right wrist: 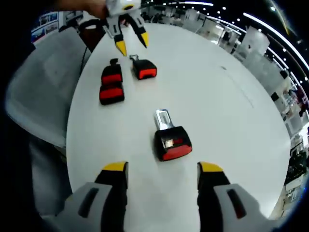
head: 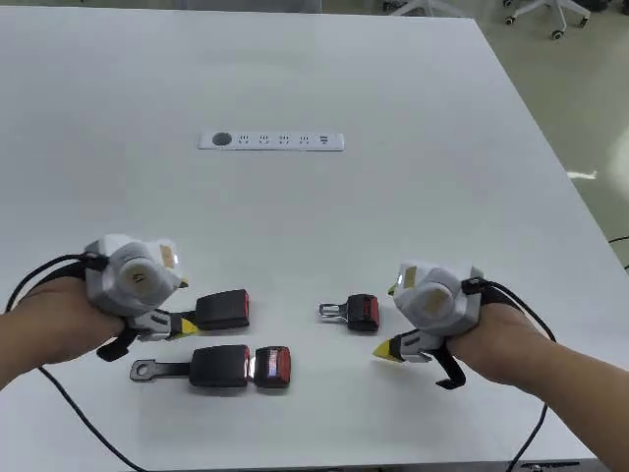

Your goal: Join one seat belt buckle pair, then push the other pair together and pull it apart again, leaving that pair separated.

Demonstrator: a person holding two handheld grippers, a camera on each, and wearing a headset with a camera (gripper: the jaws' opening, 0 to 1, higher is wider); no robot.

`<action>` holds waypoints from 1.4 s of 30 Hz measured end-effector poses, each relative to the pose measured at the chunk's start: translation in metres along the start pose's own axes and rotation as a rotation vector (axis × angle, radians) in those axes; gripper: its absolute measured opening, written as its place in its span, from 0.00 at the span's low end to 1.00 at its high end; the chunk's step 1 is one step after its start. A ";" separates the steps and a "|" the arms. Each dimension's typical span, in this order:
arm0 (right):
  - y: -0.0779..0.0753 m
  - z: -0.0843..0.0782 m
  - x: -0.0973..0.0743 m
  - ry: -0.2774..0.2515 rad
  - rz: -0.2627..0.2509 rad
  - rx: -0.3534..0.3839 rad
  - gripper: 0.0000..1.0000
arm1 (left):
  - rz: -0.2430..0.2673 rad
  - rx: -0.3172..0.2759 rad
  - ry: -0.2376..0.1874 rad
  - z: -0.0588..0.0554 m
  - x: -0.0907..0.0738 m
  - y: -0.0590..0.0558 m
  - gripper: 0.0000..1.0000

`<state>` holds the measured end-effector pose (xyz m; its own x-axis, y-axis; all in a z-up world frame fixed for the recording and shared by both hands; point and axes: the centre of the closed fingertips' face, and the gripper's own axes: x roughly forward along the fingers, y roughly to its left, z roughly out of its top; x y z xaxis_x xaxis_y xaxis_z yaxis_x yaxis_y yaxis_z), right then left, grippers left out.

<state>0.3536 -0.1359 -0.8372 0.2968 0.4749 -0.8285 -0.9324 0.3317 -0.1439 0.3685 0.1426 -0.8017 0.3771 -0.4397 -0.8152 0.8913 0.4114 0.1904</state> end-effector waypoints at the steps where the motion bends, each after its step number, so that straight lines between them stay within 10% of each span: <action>1: 0.004 -0.001 -0.004 -0.013 -0.003 0.013 0.60 | 0.005 -0.030 -0.010 -0.005 -0.005 -0.001 0.43; 9: 0.025 0.012 -0.038 -0.183 -0.027 0.178 0.74 | 0.054 -0.161 -0.054 -0.045 -0.049 -0.022 0.57; 18: 0.040 0.009 -0.059 -0.219 -0.063 0.209 0.85 | 0.154 -0.322 -0.142 -0.067 -0.088 -0.027 0.79; 23: 0.045 0.014 -0.065 -0.234 -0.062 0.202 0.90 | 0.147 -0.341 -0.123 -0.083 -0.100 -0.031 0.85; 29: 0.038 0.019 -0.068 -0.296 -0.087 0.251 0.99 | 0.158 -0.375 -0.148 -0.085 -0.104 -0.032 1.00; 42: 0.037 0.022 -0.063 -0.289 -0.097 0.300 1.00 | 0.182 -0.401 -0.159 -0.082 -0.102 -0.027 1.00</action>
<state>0.3050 -0.1353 -0.7786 0.4657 0.6243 -0.6273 -0.8086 0.5882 -0.0149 0.2853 0.2423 -0.7682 0.5803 -0.4359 -0.6879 0.6512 0.7556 0.0705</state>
